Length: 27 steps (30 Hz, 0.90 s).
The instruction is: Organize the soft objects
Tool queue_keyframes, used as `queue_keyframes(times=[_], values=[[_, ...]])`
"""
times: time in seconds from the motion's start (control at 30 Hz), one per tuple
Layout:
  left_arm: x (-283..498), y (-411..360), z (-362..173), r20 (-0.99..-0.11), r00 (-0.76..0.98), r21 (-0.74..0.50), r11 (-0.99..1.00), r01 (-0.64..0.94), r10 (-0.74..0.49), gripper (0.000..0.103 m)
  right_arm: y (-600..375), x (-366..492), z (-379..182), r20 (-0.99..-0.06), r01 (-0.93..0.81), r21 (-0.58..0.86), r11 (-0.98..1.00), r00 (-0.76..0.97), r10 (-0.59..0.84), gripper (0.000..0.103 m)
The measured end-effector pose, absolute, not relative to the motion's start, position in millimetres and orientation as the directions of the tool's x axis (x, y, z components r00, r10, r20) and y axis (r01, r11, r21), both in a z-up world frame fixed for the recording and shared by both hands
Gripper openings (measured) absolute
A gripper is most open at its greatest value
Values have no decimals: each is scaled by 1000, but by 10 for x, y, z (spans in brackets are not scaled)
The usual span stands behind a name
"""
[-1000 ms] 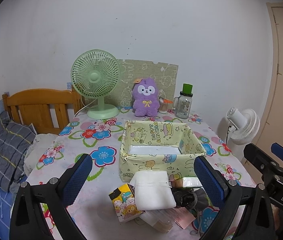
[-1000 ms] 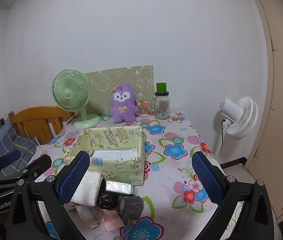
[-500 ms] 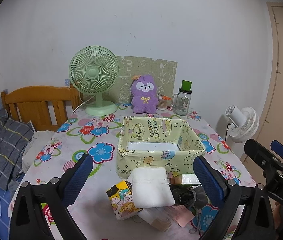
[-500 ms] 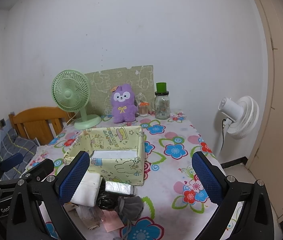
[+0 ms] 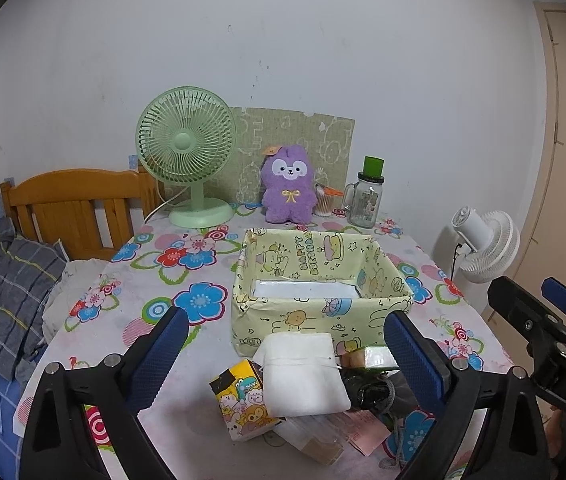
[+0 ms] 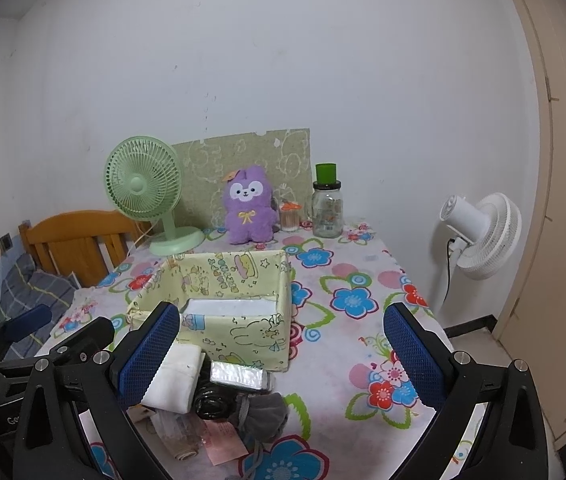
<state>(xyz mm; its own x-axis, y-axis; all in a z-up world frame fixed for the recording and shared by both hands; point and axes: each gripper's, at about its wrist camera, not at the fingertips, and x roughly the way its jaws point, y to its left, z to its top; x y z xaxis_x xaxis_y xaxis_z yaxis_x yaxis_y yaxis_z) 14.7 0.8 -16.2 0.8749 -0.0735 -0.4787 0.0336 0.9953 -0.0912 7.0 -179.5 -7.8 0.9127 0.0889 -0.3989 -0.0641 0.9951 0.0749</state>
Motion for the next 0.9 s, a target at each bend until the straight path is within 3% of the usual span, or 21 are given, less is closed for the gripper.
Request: queue_keyframes(times=[0.9], values=[[387,-62,-581,-562,823,-48,997,61,-77,96,-1601,412,-471,-507,-92,62,994,855,111,103]])
